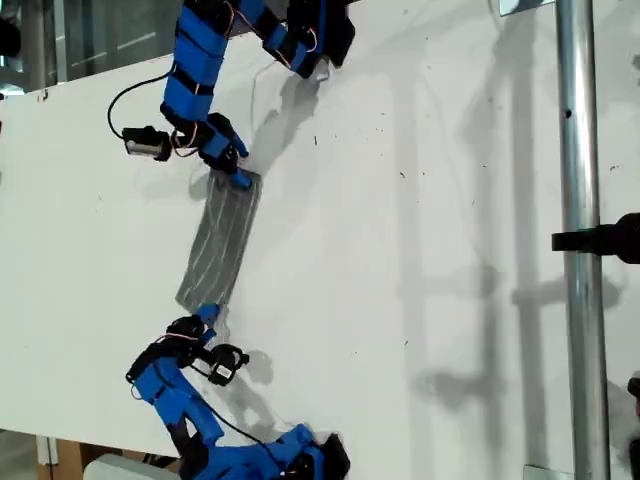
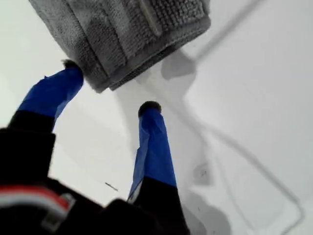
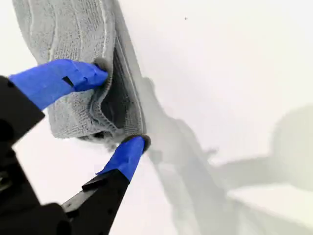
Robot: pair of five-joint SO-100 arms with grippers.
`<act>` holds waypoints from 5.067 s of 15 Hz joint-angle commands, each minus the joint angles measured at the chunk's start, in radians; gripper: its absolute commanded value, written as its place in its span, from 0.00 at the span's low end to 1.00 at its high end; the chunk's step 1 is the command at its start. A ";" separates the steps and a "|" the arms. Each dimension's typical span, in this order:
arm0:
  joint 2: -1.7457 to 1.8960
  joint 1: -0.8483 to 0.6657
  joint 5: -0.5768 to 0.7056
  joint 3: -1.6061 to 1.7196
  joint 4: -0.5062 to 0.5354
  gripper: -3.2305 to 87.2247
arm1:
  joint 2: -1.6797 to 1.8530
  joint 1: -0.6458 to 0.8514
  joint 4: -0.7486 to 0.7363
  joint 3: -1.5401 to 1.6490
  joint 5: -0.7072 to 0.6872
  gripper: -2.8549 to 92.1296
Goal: Grasp corners of a towel and fold twice.
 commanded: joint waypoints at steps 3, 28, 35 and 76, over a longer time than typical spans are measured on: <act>0.512 0.051 -0.052 0.304 -0.074 0.34 | 0.393 0.092 0.106 0.204 0.066 0.42; 2.404 0.666 -0.518 1.994 -0.270 0.17 | 0.238 -0.098 -0.095 0.245 0.325 0.03; 2.404 0.672 -0.512 1.994 -0.270 0.17 | 0.554 -0.255 -0.152 0.233 0.370 0.03; 2.404 0.824 -0.459 1.996 -0.107 0.13 | 1.557 -0.836 0.347 0.864 0.683 0.13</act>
